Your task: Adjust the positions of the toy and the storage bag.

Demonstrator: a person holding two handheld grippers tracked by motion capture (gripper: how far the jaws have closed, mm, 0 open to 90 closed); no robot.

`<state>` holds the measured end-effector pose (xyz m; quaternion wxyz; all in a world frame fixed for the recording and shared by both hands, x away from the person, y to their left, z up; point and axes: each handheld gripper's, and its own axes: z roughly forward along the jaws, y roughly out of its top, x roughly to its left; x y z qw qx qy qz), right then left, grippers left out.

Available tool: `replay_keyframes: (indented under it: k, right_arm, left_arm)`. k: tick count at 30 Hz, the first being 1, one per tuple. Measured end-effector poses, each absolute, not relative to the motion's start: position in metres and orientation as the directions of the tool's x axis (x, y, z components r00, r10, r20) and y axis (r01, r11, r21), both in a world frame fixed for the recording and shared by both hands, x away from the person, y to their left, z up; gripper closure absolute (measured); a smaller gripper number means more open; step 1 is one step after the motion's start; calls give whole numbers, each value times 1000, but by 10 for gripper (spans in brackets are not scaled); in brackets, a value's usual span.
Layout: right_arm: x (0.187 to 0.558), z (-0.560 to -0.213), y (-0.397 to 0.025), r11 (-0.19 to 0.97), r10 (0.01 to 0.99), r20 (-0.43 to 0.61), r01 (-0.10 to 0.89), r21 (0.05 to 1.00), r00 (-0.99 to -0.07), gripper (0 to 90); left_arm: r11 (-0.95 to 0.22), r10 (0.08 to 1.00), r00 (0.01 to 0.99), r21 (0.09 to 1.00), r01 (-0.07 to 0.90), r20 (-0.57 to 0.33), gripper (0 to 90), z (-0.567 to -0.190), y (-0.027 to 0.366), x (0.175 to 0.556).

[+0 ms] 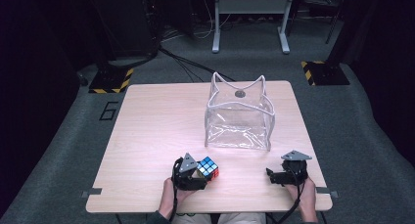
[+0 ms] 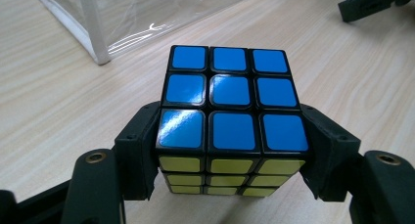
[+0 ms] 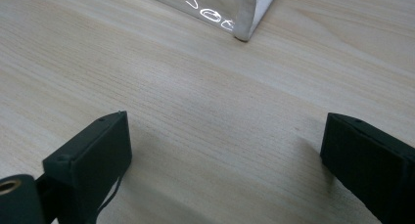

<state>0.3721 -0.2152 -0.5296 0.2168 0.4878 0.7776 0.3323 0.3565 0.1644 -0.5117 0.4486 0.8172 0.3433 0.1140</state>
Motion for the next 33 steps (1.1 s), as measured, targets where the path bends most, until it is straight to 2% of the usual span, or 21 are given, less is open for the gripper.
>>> replay_keyframes:
  k: [3, 10, 20, 27, 33]
  right_arm:
    - [372, -530, -215, 303, 903, -12, 615, 728, -430, 40]
    - [372, -530, -215, 302, 904, -13, 615, 728, -428, 41]
    - [372, -530, -215, 300, 904, -10, 616, 728, -428, 42]
    - [372, -530, -215, 300, 904, -10, 617, 728, -427, 42]
    - [372, -530, -215, 297, 905, -8, 619, 728, -425, 41]
  left_arm:
    - [-342, 668, 731, 815, 467, -138, 238, -512, 167, 356]
    - [-326, 686, 716, 827, 458, -127, 158, -505, 179, 351]
    - [-290, 707, 693, 837, 463, -139, 146, -499, 204, 341]
    - [-269, 768, 629, 832, 486, -120, 148, -504, 230, 337]
    - [-224, 830, 540, 805, 549, -138, 149, -523, 259, 340]
